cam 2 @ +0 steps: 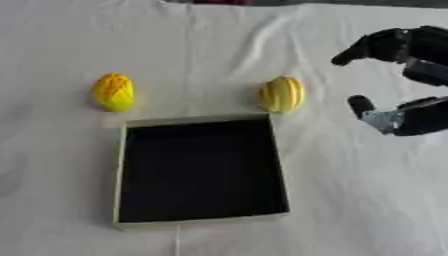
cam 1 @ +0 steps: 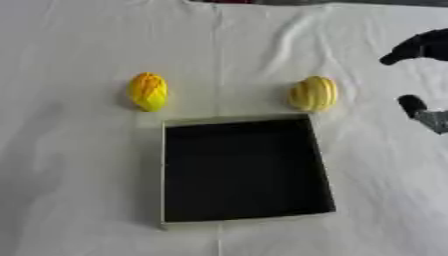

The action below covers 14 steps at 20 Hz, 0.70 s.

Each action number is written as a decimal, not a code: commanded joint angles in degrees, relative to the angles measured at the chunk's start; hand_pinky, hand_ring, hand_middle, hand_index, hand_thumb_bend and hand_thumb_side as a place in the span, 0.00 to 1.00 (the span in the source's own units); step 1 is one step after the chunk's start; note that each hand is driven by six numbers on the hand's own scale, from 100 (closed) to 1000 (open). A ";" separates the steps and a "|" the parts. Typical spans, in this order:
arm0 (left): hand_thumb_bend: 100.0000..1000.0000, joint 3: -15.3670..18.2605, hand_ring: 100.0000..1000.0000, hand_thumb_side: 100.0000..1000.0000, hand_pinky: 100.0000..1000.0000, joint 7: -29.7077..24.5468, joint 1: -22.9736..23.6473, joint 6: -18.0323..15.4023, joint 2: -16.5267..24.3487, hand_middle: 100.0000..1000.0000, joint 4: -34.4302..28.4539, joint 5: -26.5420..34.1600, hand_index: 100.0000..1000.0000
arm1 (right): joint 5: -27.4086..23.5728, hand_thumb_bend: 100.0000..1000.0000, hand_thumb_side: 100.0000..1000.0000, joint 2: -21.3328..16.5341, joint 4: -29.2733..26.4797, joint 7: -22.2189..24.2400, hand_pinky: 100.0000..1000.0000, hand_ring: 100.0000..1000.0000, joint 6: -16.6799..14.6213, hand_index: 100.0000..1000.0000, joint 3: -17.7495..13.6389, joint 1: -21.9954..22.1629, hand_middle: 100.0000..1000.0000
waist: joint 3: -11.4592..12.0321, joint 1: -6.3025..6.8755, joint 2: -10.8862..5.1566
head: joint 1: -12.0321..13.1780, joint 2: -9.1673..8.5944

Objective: Pick up objects on the table and place them in the box.

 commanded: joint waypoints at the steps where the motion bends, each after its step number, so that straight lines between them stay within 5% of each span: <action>1: 0.00 -0.13 0.79 0.57 0.83 -0.49 -1.00 -0.24 1.07 0.73 -0.92 0.68 0.84 | 0.34 0.00 0.33 0.26 2.09 1.08 0.88 0.88 0.66 0.88 1.12 -2.78 0.75 | 0.30 0.00 -1.07 | -0.96 -0.29; 6: 0.00 -0.48 0.79 0.57 0.83 -1.13 -1.22 -0.16 0.90 0.73 -0.92 1.19 0.84 | 2.57 0.00 0.35 4.26 8.02 2.77 0.89 0.88 0.16 0.88 4.20 -8.08 0.74 | 1.08 -0.24 -1.04 | -2.18 -0.22; 10: 0.00 -0.62 0.79 0.57 0.83 -1.44 -1.44 -0.03 0.57 0.73 -0.92 1.64 0.84 | 3.88 0.00 0.22 7.88 12.64 5.38 0.91 0.90 -0.69 0.89 6.08 -12.34 0.74 | 1.73 -0.46 -0.92 | -2.88 -0.17; 14: 0.00 -0.82 0.79 0.57 0.83 -1.83 -1.69 0.21 0.22 0.72 -0.92 2.07 0.84 | 5.86 0.00 0.19 10.64 16.61 8.09 0.92 0.91 -2.01 0.89 6.85 -15.40 0.75 | 2.24 -0.77 -0.69 | -3.35 -0.27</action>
